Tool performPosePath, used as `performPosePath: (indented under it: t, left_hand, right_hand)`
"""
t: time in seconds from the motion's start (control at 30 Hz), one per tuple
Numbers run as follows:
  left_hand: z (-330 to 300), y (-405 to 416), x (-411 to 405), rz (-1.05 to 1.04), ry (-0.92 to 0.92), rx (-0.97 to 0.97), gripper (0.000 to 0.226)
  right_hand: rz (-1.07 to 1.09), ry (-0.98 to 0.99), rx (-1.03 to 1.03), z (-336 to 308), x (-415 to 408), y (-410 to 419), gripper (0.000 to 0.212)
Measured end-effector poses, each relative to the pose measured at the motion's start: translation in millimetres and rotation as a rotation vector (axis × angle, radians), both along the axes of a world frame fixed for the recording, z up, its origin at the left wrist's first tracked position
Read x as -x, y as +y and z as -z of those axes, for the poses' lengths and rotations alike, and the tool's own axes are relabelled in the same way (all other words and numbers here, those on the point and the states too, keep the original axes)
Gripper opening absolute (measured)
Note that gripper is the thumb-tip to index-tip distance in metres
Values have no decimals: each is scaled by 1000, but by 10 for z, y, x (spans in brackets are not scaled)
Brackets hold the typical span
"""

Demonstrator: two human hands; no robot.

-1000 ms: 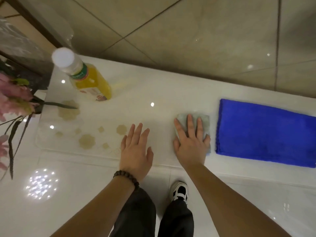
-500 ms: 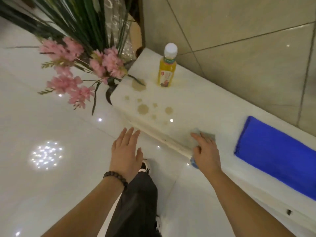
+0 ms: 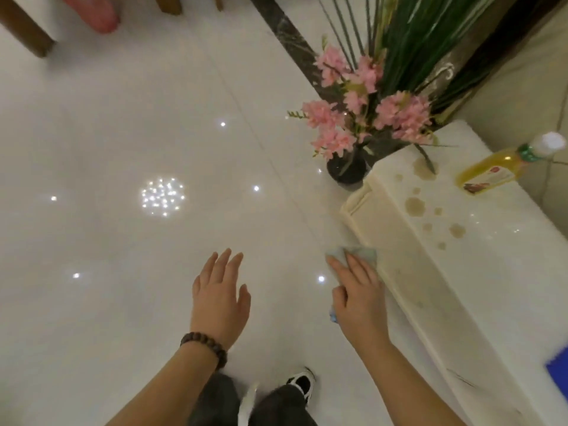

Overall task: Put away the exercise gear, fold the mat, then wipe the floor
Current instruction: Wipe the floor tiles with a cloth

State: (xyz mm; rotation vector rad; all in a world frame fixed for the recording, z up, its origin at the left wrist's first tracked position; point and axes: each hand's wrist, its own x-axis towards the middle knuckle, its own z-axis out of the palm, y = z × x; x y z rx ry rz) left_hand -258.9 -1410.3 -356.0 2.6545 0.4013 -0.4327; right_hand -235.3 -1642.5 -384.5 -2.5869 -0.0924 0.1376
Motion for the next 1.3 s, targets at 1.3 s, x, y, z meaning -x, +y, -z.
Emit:
performPosePath:
  t: [1.3]
  left_hand:
    - [5636,3013,-1659,-154,21,-156,79]
  right_hand:
    - [-600,-99,443,5403,-2495,3457,61]
